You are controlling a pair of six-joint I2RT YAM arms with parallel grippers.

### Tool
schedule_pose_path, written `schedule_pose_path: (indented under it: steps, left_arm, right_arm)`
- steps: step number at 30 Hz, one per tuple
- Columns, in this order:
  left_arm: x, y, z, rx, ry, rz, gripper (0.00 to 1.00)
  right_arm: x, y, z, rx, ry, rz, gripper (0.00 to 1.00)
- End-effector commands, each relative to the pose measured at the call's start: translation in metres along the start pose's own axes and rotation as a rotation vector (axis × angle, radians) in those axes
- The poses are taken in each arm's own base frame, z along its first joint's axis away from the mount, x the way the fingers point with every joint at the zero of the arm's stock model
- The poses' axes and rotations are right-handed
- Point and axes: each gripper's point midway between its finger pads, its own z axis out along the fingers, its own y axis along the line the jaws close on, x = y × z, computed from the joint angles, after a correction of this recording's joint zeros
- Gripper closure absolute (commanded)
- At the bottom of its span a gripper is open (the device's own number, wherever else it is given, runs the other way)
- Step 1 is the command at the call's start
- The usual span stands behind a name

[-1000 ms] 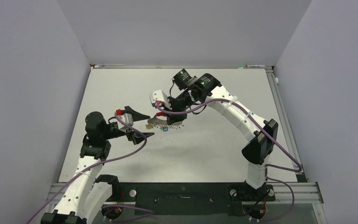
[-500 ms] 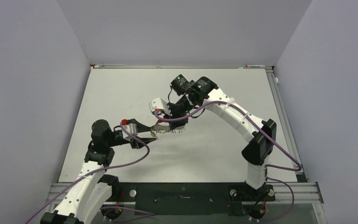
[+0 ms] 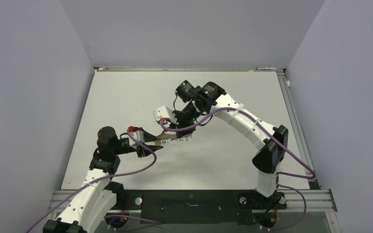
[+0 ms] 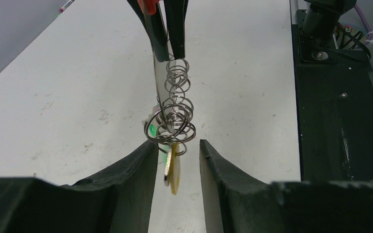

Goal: Remove the keys from the keyring
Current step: Pick up the key from the keyring.

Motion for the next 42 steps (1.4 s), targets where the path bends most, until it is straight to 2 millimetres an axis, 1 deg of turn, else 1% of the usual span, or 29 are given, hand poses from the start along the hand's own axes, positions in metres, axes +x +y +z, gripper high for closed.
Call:
schedule_pose_path:
  steps: [1, 3, 7, 10, 12, 15, 18, 21, 28, 30, 32, 35, 36, 38, 40, 42]
  left_arm:
    - [-0.006, 0.001, 0.001, -0.003, -0.018, 0.032, 0.66]
    - [-0.006, 0.003, 0.001, -0.012, -0.017, 0.026, 0.67]
    - [-0.005, 0.003, 0.001, -0.017, -0.015, 0.009, 0.74]
    - [-0.003, 0.002, -0.001, -0.016, -0.002, -0.009, 0.83]
    - [-0.002, 0.002, -0.003, -0.014, 0.005, -0.017, 0.9]
    - [-0.003, 0.002, -0.006, -0.022, 0.013, -0.03, 1.0]
    - [-0.004, 0.003, -0.012, -0.042, 0.031, -0.04, 1.0]
    - [-0.008, 0.005, -0.017, -0.073, 0.039, -0.035, 1.0]
    - [-0.013, 0.011, -0.018, -0.114, 0.071, -0.013, 1.0]
    - [-0.014, 0.016, -0.019, -0.124, 0.097, 0.018, 1.0]
    - [-0.016, 0.021, -0.02, -0.139, 0.115, 0.042, 1.0]
    - [-0.02, 0.026, -0.021, -0.14, 0.133, 0.09, 1.0]
    - [-0.022, 0.026, -0.021, -0.137, 0.135, 0.104, 1.0]
    - [-0.025, 0.027, -0.021, -0.132, 0.138, 0.127, 1.0]
    - [-0.027, 0.023, -0.02, -0.108, 0.14, 0.167, 1.0]
    - [-0.026, 0.015, -0.02, -0.073, 0.151, 0.197, 1.0]
  right_arm:
    - [-0.025, 0.012, -0.027, 0.047, -0.053, -0.092, 0.95]
    - [-0.025, 0.013, -0.027, 0.048, -0.052, -0.093, 0.95]
    - [-0.024, 0.013, -0.028, 0.049, -0.049, -0.094, 0.95]
    - [-0.022, 0.013, -0.029, 0.053, -0.042, -0.091, 0.95]
    - [-0.02, 0.013, -0.03, 0.058, -0.04, -0.081, 0.95]
    - [-0.014, 0.007, -0.032, 0.071, -0.058, -0.037, 0.95]
    - [-0.001, -0.003, -0.036, 0.087, -0.085, 0.033, 0.95]
    - [0.009, -0.004, -0.033, 0.089, -0.087, 0.059, 0.95]
    - [0.012, 0.001, -0.018, 0.043, -0.099, 0.066, 0.95]
    - [0.012, 0.0, -0.015, 0.041, -0.107, 0.067, 0.95]
    - [0.016, 0.002, -0.011, 0.039, -0.11, 0.072, 0.95]
    - [0.017, -0.001, -0.009, 0.097, -0.137, 0.031, 0.95]
    - [0.013, -0.002, -0.013, 0.129, -0.155, 0.001, 0.95]
    - [0.013, -0.003, -0.012, 0.165, -0.167, -0.036, 0.95]
    - [0.015, -0.005, -0.01, 0.193, -0.178, -0.066, 0.95]
    - [0.02, -0.007, -0.005, 0.205, -0.173, -0.081, 0.95]
